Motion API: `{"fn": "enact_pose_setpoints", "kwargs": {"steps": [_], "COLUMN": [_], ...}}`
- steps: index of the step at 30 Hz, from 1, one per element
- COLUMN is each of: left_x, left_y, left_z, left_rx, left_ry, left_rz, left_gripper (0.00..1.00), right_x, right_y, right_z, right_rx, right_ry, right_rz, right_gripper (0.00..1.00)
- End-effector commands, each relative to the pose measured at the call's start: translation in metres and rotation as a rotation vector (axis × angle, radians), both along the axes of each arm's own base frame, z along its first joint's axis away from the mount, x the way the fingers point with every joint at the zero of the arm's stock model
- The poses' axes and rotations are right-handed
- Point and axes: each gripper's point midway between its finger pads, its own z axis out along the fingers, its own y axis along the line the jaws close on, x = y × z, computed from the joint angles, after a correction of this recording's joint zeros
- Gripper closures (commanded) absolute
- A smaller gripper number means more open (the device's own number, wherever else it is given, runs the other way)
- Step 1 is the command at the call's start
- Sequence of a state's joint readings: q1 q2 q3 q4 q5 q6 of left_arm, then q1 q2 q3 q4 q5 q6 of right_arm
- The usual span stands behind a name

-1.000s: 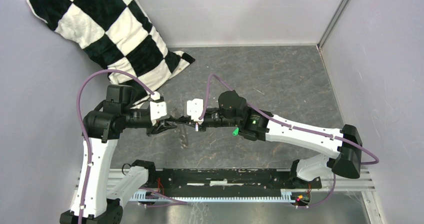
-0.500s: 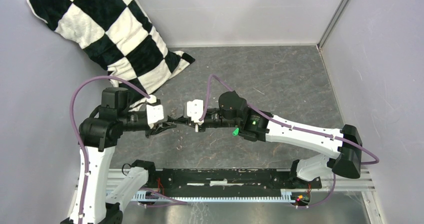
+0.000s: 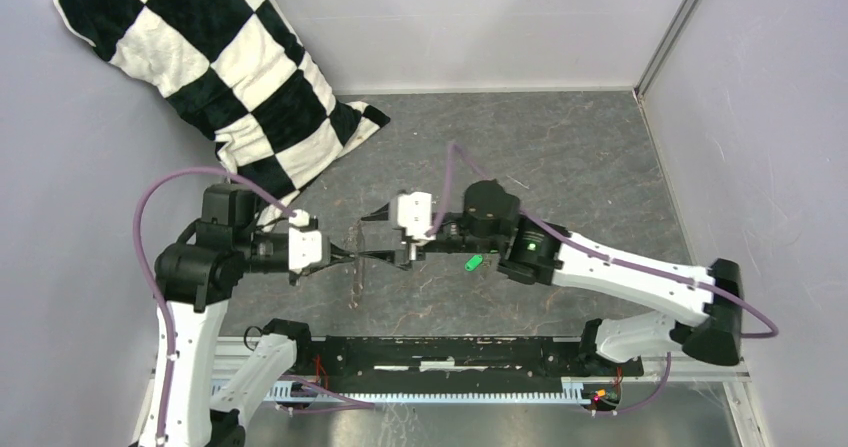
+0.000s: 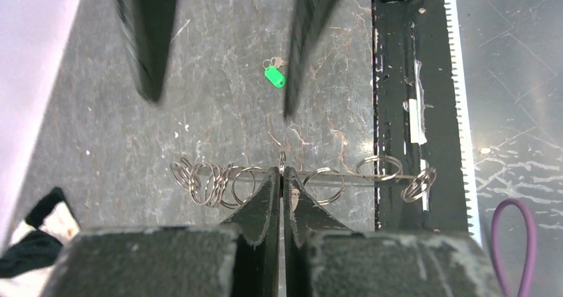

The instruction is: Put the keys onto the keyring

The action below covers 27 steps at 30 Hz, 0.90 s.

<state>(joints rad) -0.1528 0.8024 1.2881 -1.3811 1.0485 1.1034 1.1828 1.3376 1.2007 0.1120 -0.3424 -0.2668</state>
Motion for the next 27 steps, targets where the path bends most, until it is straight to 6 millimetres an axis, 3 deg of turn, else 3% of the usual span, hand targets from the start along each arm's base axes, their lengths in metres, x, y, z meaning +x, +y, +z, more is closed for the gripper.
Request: {"fn": "enact_pose_setpoints", "kwargs": {"steps": [1, 5, 14, 24, 27], "left_x": [-0.018, -0.018, -0.025, -0.025, -0.023], "left_y": [-0.012, -0.018, -0.026, -0.028, -0.027], "left_z": [0.024, 0.050, 0.079, 0.082, 0.076], "left_rx": [-0.103, -0.187, -0.275, -0.290, -0.273], "left_ry": [-0.221, -0.305, -0.372, -0.412, -0.510], "left_rz": [-0.126, -0.129, -0.196, -0.231, -0.252], "left_gripper": [0.98, 0.98, 0.98, 0.98, 0.98], "right_x": [-0.013, -0.022, -0.039, -0.040, -0.038], "right_y": [-0.039, -0.053, -0.049, -0.039, -0.035], "right_z": [0.050, 0.045, 0.053, 0.056, 0.058], "right_rx": [0.147, 0.145, 0.201, 0.237, 0.250], "right_ry": [-0.015, 0.019, 0.069, 0.062, 0.044], "right_rz": [0.031, 0.087, 0.192, 0.212, 0.207], "right_gripper": [0.38, 0.43, 0.50, 0.57, 0.59]}}
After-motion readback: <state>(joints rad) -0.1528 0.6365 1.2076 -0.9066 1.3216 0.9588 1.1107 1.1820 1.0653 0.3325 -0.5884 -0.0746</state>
